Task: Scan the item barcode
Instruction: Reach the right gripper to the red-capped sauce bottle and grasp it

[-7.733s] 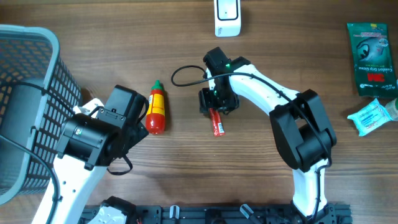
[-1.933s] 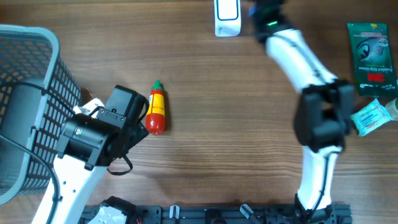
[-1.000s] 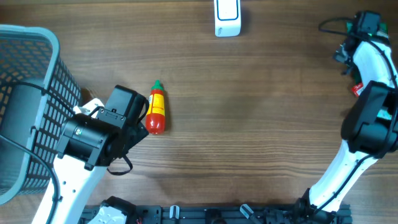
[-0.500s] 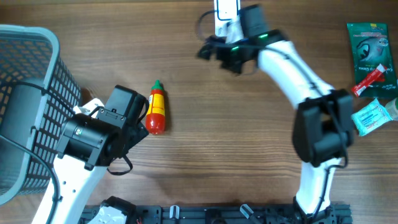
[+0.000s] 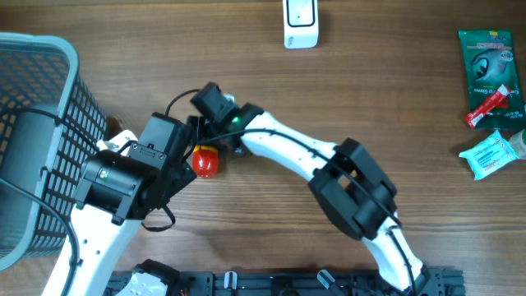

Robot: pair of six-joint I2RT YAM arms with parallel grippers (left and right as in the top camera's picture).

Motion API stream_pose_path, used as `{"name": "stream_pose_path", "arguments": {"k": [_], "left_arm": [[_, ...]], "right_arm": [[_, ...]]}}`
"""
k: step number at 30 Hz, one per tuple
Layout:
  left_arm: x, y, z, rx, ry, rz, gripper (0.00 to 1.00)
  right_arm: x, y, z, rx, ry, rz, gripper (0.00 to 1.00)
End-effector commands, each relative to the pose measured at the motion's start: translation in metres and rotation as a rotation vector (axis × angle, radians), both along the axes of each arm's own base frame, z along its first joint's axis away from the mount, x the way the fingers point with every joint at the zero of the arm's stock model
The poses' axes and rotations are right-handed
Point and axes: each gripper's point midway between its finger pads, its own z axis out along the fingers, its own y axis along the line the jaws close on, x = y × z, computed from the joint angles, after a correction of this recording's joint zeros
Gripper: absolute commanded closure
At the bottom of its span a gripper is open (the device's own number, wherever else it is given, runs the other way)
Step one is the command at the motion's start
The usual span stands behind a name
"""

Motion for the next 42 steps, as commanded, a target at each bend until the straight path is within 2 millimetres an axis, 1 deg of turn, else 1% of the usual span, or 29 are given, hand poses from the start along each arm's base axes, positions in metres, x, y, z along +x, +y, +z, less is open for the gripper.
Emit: {"name": "stream_pose_path", "arguments": {"k": [1,3,5,6,8,9,10,11,12,15,17,19,20,22,30,33,35,37,40,42], "left_arm": [[0.001,0.003,0.003,0.017,-0.016,-0.008,0.00],[0.001,0.003,0.003,0.017,-0.016,-0.008,0.00],[0.001,0.003,0.003,0.017,-0.015,-0.008,0.00],[0.001,0.003,0.003,0.017,-0.015,-0.008,0.00],[0.001,0.003,0.003,0.017,-0.015,-0.008,0.00],[0.001,0.003,0.003,0.017,-0.015,-0.008,0.00],[0.001,0.003,0.003,0.017,-0.016,-0.008,0.00],[0.001,0.003,0.003,0.017,-0.016,-0.008,0.00],[0.001,0.003,0.003,0.017,-0.015,-0.008,0.00],[0.001,0.003,0.003,0.017,-0.015,-0.008,0.00],[0.001,0.003,0.003,0.017,-0.015,-0.008,0.00],[0.001,0.003,0.003,0.017,-0.016,-0.008,0.00],[0.001,0.003,0.003,0.017,-0.015,-0.008,0.00],[0.001,0.003,0.003,0.017,-0.015,-0.008,0.00],[0.001,0.003,0.003,0.017,-0.015,-0.008,0.00],[0.001,0.003,0.003,0.017,-0.015,-0.008,0.00],[0.001,0.003,0.003,0.017,-0.015,-0.008,0.00],[0.001,0.003,0.003,0.017,-0.016,-0.008,0.00],[0.001,0.003,0.003,0.017,-0.016,-0.008,0.00],[0.001,0.003,0.003,0.017,-0.015,-0.008,0.00]], "right_arm": [[0.000,-0.015,-0.035,-0.106,0.004,-0.038,0.20],[-0.009,-0.025,-0.043,-0.157,0.037,-0.005,0.27],[-0.014,-0.033,-0.044,-0.192,0.052,0.038,0.27],[-0.017,-0.041,-0.046,-0.216,0.067,0.064,0.27],[-0.019,-0.064,-0.045,-0.282,0.095,0.112,0.31],[-0.017,-0.078,-0.043,-0.312,0.106,0.143,0.32],[-0.015,-0.090,-0.040,-0.334,0.115,0.168,0.35],[-0.012,-0.102,-0.037,-0.353,0.122,0.190,0.35],[-0.006,-0.121,-0.032,-0.375,0.134,0.212,0.35],[0.014,-0.165,-0.022,-0.399,0.154,0.220,0.34],[0.020,-0.188,-0.021,-0.413,0.180,0.223,0.29],[0.020,-0.209,-0.021,-0.424,0.226,0.212,0.29],[0.019,-0.216,-0.021,-0.429,0.242,0.214,0.31],[0.018,-0.221,-0.021,-0.433,0.256,0.216,0.33],[0.026,-0.215,-0.018,-0.420,0.214,0.229,0.32],[0.032,-0.211,-0.007,-0.406,0.201,0.226,0.32],[0.034,-0.201,0.006,-0.358,0.198,0.233,0.31],[0.038,-0.192,0.023,-0.315,0.179,0.236,0.24],[0.039,-0.191,0.042,-0.295,0.159,0.199,0.15],[0.038,-0.189,0.062,-0.263,0.148,0.148,0.00]]}}
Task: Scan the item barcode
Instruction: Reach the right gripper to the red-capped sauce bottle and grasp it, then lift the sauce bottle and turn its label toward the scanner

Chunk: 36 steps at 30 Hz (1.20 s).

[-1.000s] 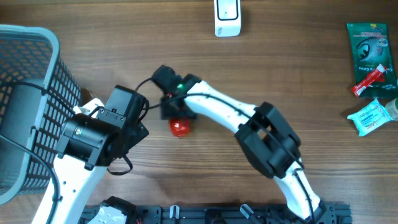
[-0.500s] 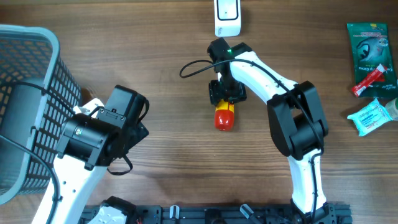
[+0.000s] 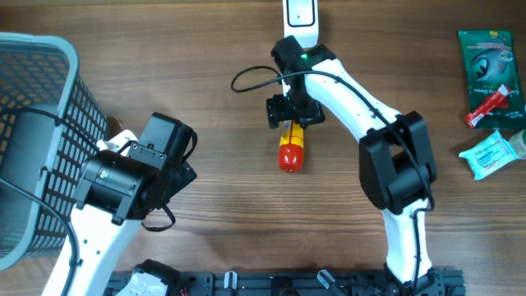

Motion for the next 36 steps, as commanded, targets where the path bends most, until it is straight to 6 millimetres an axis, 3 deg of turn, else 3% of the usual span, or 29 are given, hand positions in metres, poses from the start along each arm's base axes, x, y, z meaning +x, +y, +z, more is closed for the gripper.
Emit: {"name": "stream_pose_path", "arguments": {"k": [1,4,7,9,11,14,18,21,23,27,30,32,36], "left_arm": [[0.001,0.003,0.003,0.017,-0.015,-0.008,0.00],[0.001,0.003,0.003,0.017,-0.016,-0.008,0.00],[0.001,0.003,0.003,0.017,-0.015,-0.008,0.00],[0.001,0.003,0.003,0.017,-0.016,-0.008,0.00],[0.001,0.003,0.003,0.017,-0.016,-0.008,0.00],[0.001,0.003,0.003,0.017,-0.015,-0.008,0.00],[0.001,0.003,0.003,0.017,-0.015,-0.008,0.00],[0.001,0.003,0.003,0.017,-0.015,-0.008,0.00],[0.001,0.003,0.003,0.017,-0.015,-0.008,0.00],[0.001,0.003,0.003,0.017,-0.016,-0.008,0.00],[0.001,0.003,0.003,0.017,-0.015,-0.008,0.00],[0.001,0.003,0.003,0.017,-0.016,-0.008,0.00],[0.001,0.003,0.003,0.017,-0.016,-0.008,0.00]], "right_arm": [[0.003,0.012,0.055,0.092,-0.073,-0.075,0.00],[-0.001,0.009,0.085,0.120,-0.105,-0.142,0.00],[-0.017,-0.004,0.129,0.143,-0.125,-0.275,0.00],[-0.030,-0.019,0.146,0.139,-0.097,-0.387,0.00],[-0.036,-0.024,0.148,0.158,-0.050,-0.415,0.00],[-0.044,-0.020,0.128,0.178,0.010,-0.395,0.00],[-0.046,-0.001,0.085,0.277,0.068,-0.398,0.00],[-0.047,-0.012,0.044,0.224,0.066,-0.495,0.00],[-0.049,-0.022,0.026,0.177,0.053,-0.558,0.00],[-0.050,-0.022,0.005,0.189,0.036,-0.556,0.00],[-0.067,-0.025,-0.018,0.192,0.086,-0.573,0.00],[-0.072,-0.023,-0.028,0.208,0.085,-0.557,0.07],[-0.077,-0.018,-0.037,0.220,0.042,-0.424,0.08]]}}
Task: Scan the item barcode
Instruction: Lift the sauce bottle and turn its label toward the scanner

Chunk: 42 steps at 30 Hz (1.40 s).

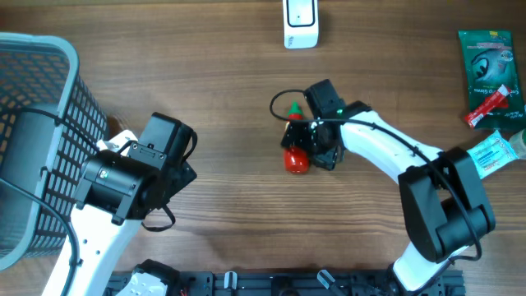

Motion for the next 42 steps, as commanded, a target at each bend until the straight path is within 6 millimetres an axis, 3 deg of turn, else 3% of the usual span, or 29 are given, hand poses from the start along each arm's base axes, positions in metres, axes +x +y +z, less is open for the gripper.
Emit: {"name": "stream_pose_path", "arguments": {"k": [1,3,8,15,20,24,26,30,36,39,42], "left_arm": [[0.001,0.003,0.003,0.017,-0.016,-0.008,0.00],[0.001,0.003,0.003,0.017,-0.016,-0.008,0.00],[0.001,0.003,0.003,0.017,-0.015,-0.008,0.00],[0.001,0.003,0.003,0.017,-0.015,-0.008,0.00],[0.001,0.003,0.003,0.017,-0.015,-0.008,0.00],[0.001,0.003,0.003,0.017,-0.015,-0.008,0.00],[0.001,0.003,0.003,0.017,-0.015,-0.008,0.00],[0.001,0.003,0.003,0.017,-0.015,-0.008,0.00],[0.001,0.003,0.003,0.017,-0.015,-0.008,0.00],[0.001,0.003,0.003,0.017,-0.015,-0.008,0.00],[0.001,0.003,0.003,0.017,-0.015,-0.008,0.00]], "right_arm": [[-0.009,0.004,-0.010,-0.009,-0.019,0.120,0.08],[-0.006,0.005,-0.009,-0.006,-0.049,0.166,0.08],[-0.004,0.006,-0.009,-0.011,-0.113,0.307,0.19],[-0.010,0.000,-0.020,-0.045,-0.093,0.357,0.20],[-0.021,-0.006,-0.048,-0.072,-0.016,0.381,0.37],[-0.027,0.002,-0.044,-0.015,0.004,0.393,0.53],[-0.028,0.011,-0.038,0.040,0.000,0.418,0.56],[-0.008,0.027,0.000,0.094,-0.090,0.487,0.57],[0.011,0.042,0.105,0.154,-0.291,0.605,0.62],[-0.006,0.052,0.167,0.273,-0.422,0.688,0.63],[-0.043,0.051,0.225,0.387,-0.546,0.797,0.62]]}}
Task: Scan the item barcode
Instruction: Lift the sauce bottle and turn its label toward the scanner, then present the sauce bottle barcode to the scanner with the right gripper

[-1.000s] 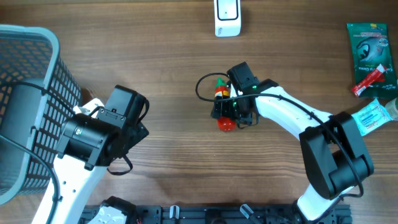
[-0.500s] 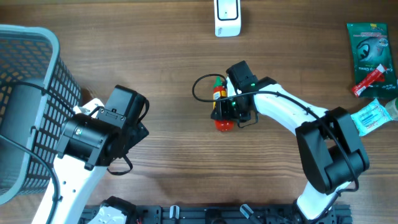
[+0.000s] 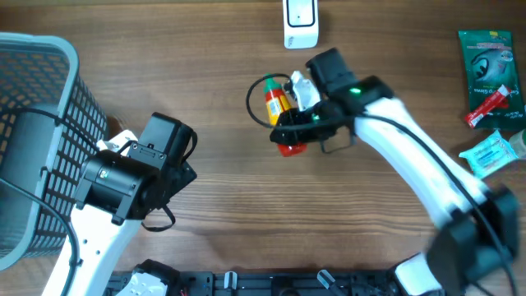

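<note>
A red and yellow bottle (image 3: 278, 105) hangs tilted over the table's far middle, its red end (image 3: 291, 149) pointing toward me. My right gripper (image 3: 301, 115) is shut on it from the right. The white scanner (image 3: 300, 21) lies at the far edge, a little beyond the bottle. Parked at the near left is my left arm (image 3: 131, 177). Its fingers are hidden under the wrist body, and it is well away from the bottle.
A dark mesh basket (image 3: 41, 123) fills the left side. At the far right lie a green packet (image 3: 485, 57), a red tube (image 3: 491, 105) and a blue and white packet (image 3: 491, 154). A black cable loops beside the bottle.
My right gripper has moved up and left, toward the scanner, with the bottle in it. The bottle is turned, so its yellow part now faces upward. The left arm is unchanged.
Both grippers were together at the bottle, left of centre. Then my right gripper held it just below the scanner, with the left arm drawn back. Then the bottle was lower, mid-table. Now it is turned and nearer the scanner again.
</note>
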Robot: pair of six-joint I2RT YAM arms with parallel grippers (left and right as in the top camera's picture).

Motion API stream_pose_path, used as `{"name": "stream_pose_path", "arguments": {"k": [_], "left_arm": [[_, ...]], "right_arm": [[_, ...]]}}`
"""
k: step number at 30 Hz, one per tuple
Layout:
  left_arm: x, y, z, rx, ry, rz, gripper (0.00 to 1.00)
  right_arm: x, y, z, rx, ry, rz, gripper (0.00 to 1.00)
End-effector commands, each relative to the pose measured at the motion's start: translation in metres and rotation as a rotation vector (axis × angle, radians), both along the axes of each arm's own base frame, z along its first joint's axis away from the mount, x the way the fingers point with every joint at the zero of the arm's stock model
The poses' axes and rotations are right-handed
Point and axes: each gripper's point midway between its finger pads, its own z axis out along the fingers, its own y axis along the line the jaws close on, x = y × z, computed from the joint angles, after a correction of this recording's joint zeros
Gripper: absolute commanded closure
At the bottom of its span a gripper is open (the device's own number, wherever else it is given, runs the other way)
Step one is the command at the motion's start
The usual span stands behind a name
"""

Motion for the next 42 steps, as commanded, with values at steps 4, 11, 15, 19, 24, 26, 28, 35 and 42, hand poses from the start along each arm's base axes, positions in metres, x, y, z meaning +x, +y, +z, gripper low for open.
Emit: {"name": "stream_pose_path", "arguments": {"k": [4,11,15,19,24,26,28,35,42], "left_arm": [[0.001,0.003,0.003,0.016,-0.016,-0.008,0.00],[0.001,0.003,0.003,0.016,-0.016,-0.008,0.00],[0.001,0.003,0.003,0.017,-0.016,-0.008,0.00],[0.001,0.003,0.003,0.017,-0.016,-0.008,0.00],[0.001,0.003,0.003,0.017,-0.016,-0.008,0.00],[0.001,0.003,0.003,0.017,-0.016,-0.008,0.00],[0.001,0.003,0.003,0.017,-0.016,-0.008,0.00],[0.001,0.003,0.003,0.017,-0.016,-0.008,0.00],[0.001,0.003,0.003,0.017,-0.016,-0.008,0.00]], "right_arm": [[-0.076,0.001,0.119,0.256,-0.232,0.256,0.62],[-0.157,-0.014,0.143,0.256,-0.245,0.395,0.62],[-0.178,-0.022,0.143,0.235,-0.237,0.421,0.62],[-0.179,-0.027,0.140,0.208,-0.235,0.412,0.62],[-0.151,-0.031,0.135,0.119,-0.334,0.344,0.59],[-0.137,-0.032,0.135,0.087,-0.372,0.295,0.57],[-0.120,-0.030,0.135,0.060,-0.426,0.269,0.57],[-0.041,-0.057,0.128,-0.192,-0.574,-0.051,0.62],[0.018,-0.070,0.104,-0.412,-0.651,-0.175,0.61]]}}
